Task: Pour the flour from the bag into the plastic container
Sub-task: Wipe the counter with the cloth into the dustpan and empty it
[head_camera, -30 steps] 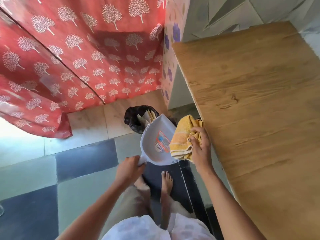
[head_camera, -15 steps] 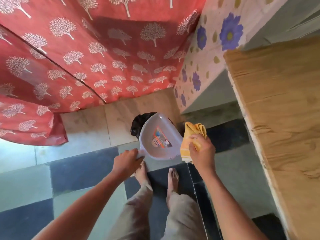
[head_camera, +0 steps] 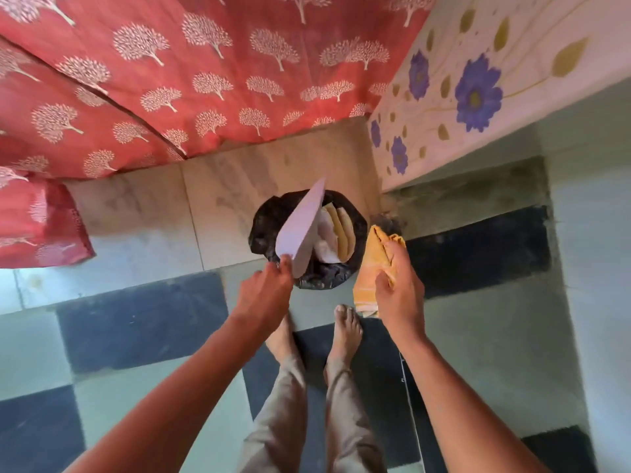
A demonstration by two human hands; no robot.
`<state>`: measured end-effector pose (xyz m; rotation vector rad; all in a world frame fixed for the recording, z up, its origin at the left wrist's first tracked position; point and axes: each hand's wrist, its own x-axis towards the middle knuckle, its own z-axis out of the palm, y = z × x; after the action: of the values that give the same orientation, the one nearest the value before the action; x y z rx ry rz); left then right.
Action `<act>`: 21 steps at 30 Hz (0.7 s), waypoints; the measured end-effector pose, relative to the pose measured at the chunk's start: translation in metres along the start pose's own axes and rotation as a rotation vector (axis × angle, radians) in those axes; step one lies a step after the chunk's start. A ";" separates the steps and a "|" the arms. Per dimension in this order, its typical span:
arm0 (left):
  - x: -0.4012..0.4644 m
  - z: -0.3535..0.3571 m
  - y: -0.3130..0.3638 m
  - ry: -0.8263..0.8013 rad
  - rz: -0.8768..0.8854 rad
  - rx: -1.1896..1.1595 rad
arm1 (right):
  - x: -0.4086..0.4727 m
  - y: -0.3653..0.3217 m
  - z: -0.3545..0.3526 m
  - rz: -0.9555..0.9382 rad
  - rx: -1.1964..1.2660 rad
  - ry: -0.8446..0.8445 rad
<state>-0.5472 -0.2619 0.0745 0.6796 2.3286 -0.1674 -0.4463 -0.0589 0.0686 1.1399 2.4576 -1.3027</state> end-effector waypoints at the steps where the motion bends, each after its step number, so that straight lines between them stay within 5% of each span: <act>1: -0.003 0.001 0.007 0.016 -0.007 0.045 | -0.001 0.003 0.001 0.007 0.010 -0.007; 14: -0.030 0.007 0.021 0.114 -0.028 0.126 | -0.011 0.002 -0.007 0.067 0.076 -0.022; 21: -0.035 0.002 -0.004 0.239 -0.166 -0.463 | -0.020 -0.008 -0.007 0.089 0.119 -0.012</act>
<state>-0.5264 -0.2804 0.0962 0.2865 2.5205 0.3897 -0.4358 -0.0676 0.0865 1.2492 2.3197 -1.4422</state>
